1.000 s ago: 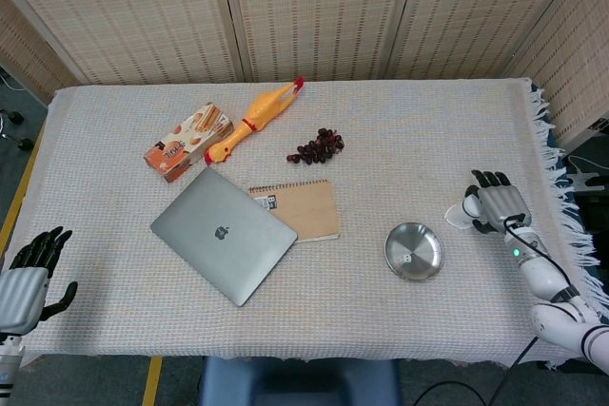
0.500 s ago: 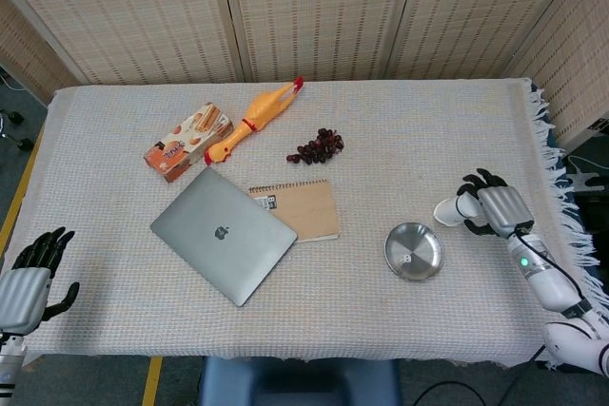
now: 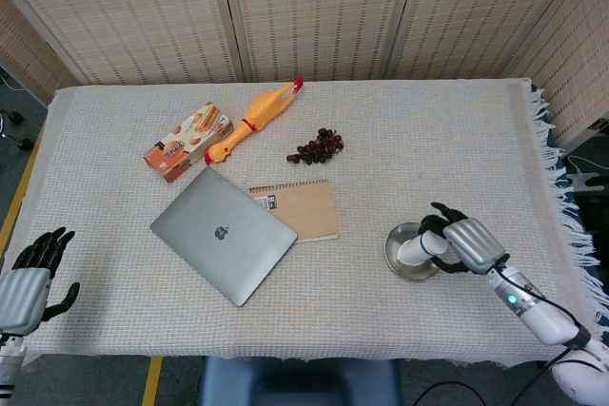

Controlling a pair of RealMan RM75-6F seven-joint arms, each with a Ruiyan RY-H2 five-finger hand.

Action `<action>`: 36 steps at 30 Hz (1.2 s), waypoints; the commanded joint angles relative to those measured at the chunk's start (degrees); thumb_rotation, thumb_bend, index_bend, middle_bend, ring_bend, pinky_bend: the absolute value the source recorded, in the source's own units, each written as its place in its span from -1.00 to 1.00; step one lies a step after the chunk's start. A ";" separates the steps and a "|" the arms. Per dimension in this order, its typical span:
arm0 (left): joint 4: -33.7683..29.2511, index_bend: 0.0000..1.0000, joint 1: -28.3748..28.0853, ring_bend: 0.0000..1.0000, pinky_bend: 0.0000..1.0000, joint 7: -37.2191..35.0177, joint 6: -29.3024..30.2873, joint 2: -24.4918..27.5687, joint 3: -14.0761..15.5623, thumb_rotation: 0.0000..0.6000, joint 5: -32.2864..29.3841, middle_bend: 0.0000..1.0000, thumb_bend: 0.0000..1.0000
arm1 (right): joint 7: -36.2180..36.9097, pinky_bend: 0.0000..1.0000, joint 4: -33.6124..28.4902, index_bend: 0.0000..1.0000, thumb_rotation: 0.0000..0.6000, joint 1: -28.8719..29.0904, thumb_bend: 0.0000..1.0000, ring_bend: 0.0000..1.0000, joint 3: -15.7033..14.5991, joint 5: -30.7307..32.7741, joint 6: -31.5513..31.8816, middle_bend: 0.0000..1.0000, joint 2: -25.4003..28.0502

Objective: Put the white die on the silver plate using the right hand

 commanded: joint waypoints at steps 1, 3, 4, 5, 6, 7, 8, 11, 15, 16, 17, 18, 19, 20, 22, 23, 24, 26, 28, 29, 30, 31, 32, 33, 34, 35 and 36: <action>-0.01 -1.00 0.06 -1.00 -0.71 -0.28 0.13 0.14 0.01 1.00 0.12 -1.00 -0.20 | 0.44 -0.50 0.18 0.03 1.00 0.57 -0.36 -0.96 -0.62 -0.94 0.50 -0.51 -1.20; -0.02 -1.00 0.14 -1.00 -0.71 -0.54 0.30 0.25 0.00 1.00 0.21 -1.00 -0.20 | -0.08 -0.50 0.51 0.03 1.00 0.68 -0.36 -0.96 -0.66 -1.37 1.32 -0.51 -1.69; -0.04 -1.00 0.20 -1.00 -0.71 -0.64 0.40 0.31 0.03 1.00 0.24 -1.00 -0.20 | -0.38 -0.50 0.39 0.03 1.00 0.73 -0.35 -0.96 -0.71 -1.45 1.46 -0.51 -1.66; -0.04 -1.00 0.24 -1.00 -0.71 -0.75 0.46 0.35 0.03 1.00 0.25 -1.00 -0.20 | -0.79 -0.50 0.26 0.03 1.00 0.77 -0.35 -0.96 -0.80 -1.49 1.49 -0.51 -1.57; 0.00 -1.00 0.22 -1.00 -0.71 -0.83 0.46 0.38 -0.02 1.00 0.23 -1.00 -0.20 | -1.67 -0.50 0.07 0.03 1.00 0.85 -0.35 -0.96 -0.97 -1.41 1.20 -0.51 -1.35; 0.01 -1.00 0.20 -1.00 -0.71 -0.86 0.43 0.39 -0.04 1.00 0.22 -1.00 -0.20 | -2.49 -0.50 -0.07 0.03 1.00 0.90 -0.35 -0.96 -1.06 -1.27 0.95 -0.51 -1.21; 0.01 -1.00 0.19 -1.00 -0.71 -0.90 0.38 0.40 -0.03 1.00 0.22 -1.00 -0.20 | -3.30 -0.50 -0.20 0.03 1.00 0.96 -0.35 -0.96 -1.13 -1.05 0.61 -0.51 -1.13; 0.03 -1.00 0.13 -1.00 -0.71 -0.95 0.25 0.40 -0.02 1.00 0.21 -1.00 -0.20 | -5.70 -0.50 -0.99 0.03 1.00 1.30 -0.35 -0.96 -1.33 0.09 -1.14 -0.51 -0.78; 0.00 -1.00 0.18 -1.00 -0.70 -1.00 0.40 0.42 0.01 1.00 0.34 -1.00 -0.20 | -8.66 -0.51 -1.20 0.01 1.00 1.48 -0.35 -0.96 -1.23 1.49 -2.35 -0.51 -0.71; -0.10 -1.00 0.19 -1.00 -0.70 -0.98 0.37 0.45 0.03 1.00 0.34 -1.00 -0.20 | -9.70 -0.51 -0.96 0.00 1.00 1.50 -0.35 -0.96 -1.14 1.90 -2.57 -0.51 -0.88; -0.03 -1.00 0.15 -1.00 -0.70 -1.02 0.24 0.46 0.03 1.00 0.26 -1.00 -0.20 | -10.23 -0.51 -0.89 -0.01 1.00 1.54 -0.35 -0.96 -1.09 2.24 -2.84 -0.51 -1.03; -0.02 -1.00 0.10 -1.00 -0.70 -1.02 0.15 0.45 0.03 1.00 0.25 -1.00 -0.20 | -10.61 -0.51 -0.88 -0.01 1.00 1.62 -0.35 -0.96 -1.03 2.58 -3.15 -0.51 -1.17; 0.01 -1.00 0.07 -1.00 -0.70 -1.01 0.08 0.43 0.05 1.00 0.26 -1.00 -0.20 | -11.15 -0.51 -0.86 -0.01 1.00 1.77 -0.35 -0.96 -0.94 2.89 -3.49 -0.51 -1.38; 0.01 -1.00 0.06 -1.00 -0.70 -0.98 0.07 0.41 0.07 1.00 0.30 -1.00 -0.20 | -11.53 -0.51 -0.83 -0.01 1.00 1.89 -0.35 -0.96 -0.88 3.04 -3.66 -0.51 -1.56; 0.00 -1.00 0.05 -1.00 -0.70 -0.92 0.09 0.37 0.08 1.00 0.35 -1.00 -0.20 | -12.62 -0.51 -0.53 -0.01 1.00 2.06 -0.35 -0.96 -0.72 3.28 -3.78 -0.51 -2.02; 0.00 -1.00 0.07 -1.00 -0.70 -0.90 0.13 0.35 0.07 1.00 0.36 -1.00 -0.20 | -13.63 -0.51 -0.28 -0.01 1.00 2.15 -0.35 -0.96 -0.63 3.52 -3.92 -0.51 -2.33; -0.04 -1.00 0.08 -1.00 -0.70 -0.90 0.16 0.36 0.07 1.00 0.37 -1.00 -0.20 | -14.46 -0.51 -0.12 -0.01 1.00 2.20 -0.35 -0.96 -0.57 3.74 -4.06 -0.51 -2.54; -0.09 -1.00 0.10 -1.00 -0.70 -0.98 0.18 0.43 0.04 1.00 0.29 -1.00 -0.20 | -16.33 -0.51 0.13 -0.01 1.00 2.35 -0.35 -0.96 -0.58 4.13 -4.53 -0.51 -2.94; -0.04 -1.00 0.09 -1.00 -0.70 -1.07 0.11 0.46 0.02 1.00 0.21 -1.00 -0.20 | -18.01 -0.51 0.19 -0.01 1.00 2.47 -0.35 -0.96 -0.60 4.58 -4.98 -0.51 -3.21; -0.01 -1.00 0.07 -1.00 -0.70 -1.12 0.08 0.47 0.02 1.00 0.20 -1.00 -0.20 | -18.62 -0.51 0.18 -0.01 1.00 2.49 -0.35 -0.96 -0.56 4.81 -5.12 -0.51 -3.30; -0.03 -1.00 0.06 -1.00 -0.70 -1.14 0.06 0.47 0.04 1.00 0.24 -1.00 -0.20 | -19.17 -0.51 0.15 -0.01 1.00 2.51 -0.35 -0.96 -0.49 5.12 -5.27 -0.51 -3.37; -0.11 -1.00 0.07 -1.00 -0.70 -1.10 0.06 0.50 0.07 1.00 0.28 -1.00 -0.20 | -19.67 -0.51 0.14 -0.01 1.00 2.51 -0.35 -0.96 -0.39 5.46 -5.36 -0.51 -3.44; -0.15 -1.00 0.05 -1.00 -0.70 -1.08 0.03 0.53 0.07 1.00 0.27 -1.00 -0.20 | -20.28 -0.51 0.18 -0.01 1.00 2.50 -0.35 -0.96 -0.20 5.94 -5.41 -0.51 -3.56; -0.17 -1.00 0.00 -1.00 -0.70 -1.11 -0.05 0.55 0.04 1.00 0.23 -1.00 -0.20 | -20.92 -0.51 0.32 -0.01 1.00 2.49 -0.35 -0.96 0.01 6.43 -5.46 -0.51 -3.71; -0.20 -1.00 -0.02 -1.00 -0.70 -1.16 -0.09 0.59 0.03 1.00 0.22 -1.00 -0.20 | -21.41 -0.51 0.45 -0.02 1.00 2.50 -0.35 -0.96 0.18 6.82 -5.51 -0.51 -3.85; -0.19 -1.00 -0.02 -1.00 -0.70 -1.18 -0.13 0.60 0.04 1.00 0.17 -1.00 -0.20 | -21.86 -0.51 0.62 -0.02 1.00 2.49 -0.35 -0.96 0.39 7.20 -5.48 -0.51 -4.05; -0.12 -1.00 0.00 -1.00 -0.70 -1.21 -0.13 0.58 0.04 1.00 0.15 -1.00 -0.20 | -22.31 -0.51 0.83 -0.03 1.00 2.50 -0.35 -0.96 0.61 7.59 -5.46 -0.51 -4.29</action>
